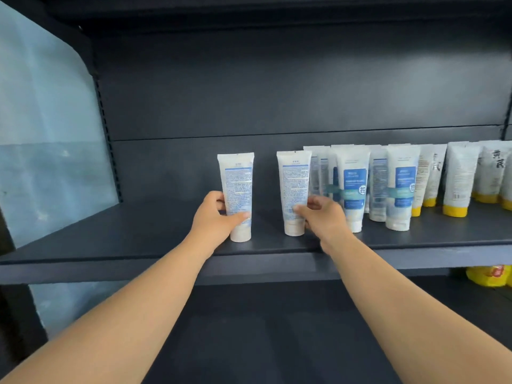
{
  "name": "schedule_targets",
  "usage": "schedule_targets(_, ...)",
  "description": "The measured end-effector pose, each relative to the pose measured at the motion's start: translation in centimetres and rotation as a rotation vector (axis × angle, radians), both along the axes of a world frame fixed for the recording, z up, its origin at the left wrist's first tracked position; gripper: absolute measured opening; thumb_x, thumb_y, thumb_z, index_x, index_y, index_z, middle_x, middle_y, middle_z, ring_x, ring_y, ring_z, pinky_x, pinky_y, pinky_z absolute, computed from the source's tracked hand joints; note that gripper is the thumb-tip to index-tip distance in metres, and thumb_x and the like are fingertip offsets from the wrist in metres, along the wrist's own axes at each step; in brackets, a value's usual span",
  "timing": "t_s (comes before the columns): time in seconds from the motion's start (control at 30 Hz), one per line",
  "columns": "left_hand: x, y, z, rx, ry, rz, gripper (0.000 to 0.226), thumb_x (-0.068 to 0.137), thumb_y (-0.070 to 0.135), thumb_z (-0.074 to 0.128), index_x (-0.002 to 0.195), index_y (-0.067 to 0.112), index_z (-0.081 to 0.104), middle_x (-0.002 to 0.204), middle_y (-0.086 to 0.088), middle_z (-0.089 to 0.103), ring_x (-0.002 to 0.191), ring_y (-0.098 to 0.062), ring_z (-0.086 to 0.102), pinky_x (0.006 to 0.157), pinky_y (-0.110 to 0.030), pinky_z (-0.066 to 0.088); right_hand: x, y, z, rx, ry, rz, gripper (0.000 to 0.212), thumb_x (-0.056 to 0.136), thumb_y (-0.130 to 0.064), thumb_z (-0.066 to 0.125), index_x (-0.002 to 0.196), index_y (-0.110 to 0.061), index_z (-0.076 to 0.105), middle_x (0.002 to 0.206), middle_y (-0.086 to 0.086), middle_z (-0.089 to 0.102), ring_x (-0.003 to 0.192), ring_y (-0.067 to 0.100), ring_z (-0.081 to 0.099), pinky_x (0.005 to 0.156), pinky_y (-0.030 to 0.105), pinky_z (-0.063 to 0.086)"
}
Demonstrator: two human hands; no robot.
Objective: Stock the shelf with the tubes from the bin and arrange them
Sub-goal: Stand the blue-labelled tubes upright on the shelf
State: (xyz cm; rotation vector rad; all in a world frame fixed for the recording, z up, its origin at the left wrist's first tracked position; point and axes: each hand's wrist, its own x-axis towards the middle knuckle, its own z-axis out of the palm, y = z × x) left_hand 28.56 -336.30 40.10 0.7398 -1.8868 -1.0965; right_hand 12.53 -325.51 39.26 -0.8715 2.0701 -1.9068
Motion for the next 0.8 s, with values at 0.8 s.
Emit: schedule_targets(0.8, -14.4, -15.2, -1.2, -0.062, -0.076, 0.018, 0.051, 0.082, 0.020, 0.067, 0.126, 0.016, 0.041, 0.118, 0.000, 0.059, 0.100, -0.015, 0.055, 0.082, -0.025, 0.040, -10.5, -16.5, -0.1, 0.120, 0.103, -0.129, 0.021, 0.089, -0.017, 0.058, 0.109, -0.009, 0.062, 0.115, 0.007, 0.065, 0.102, 0.024, 0.062, 0.091, 0.040, 0.051)
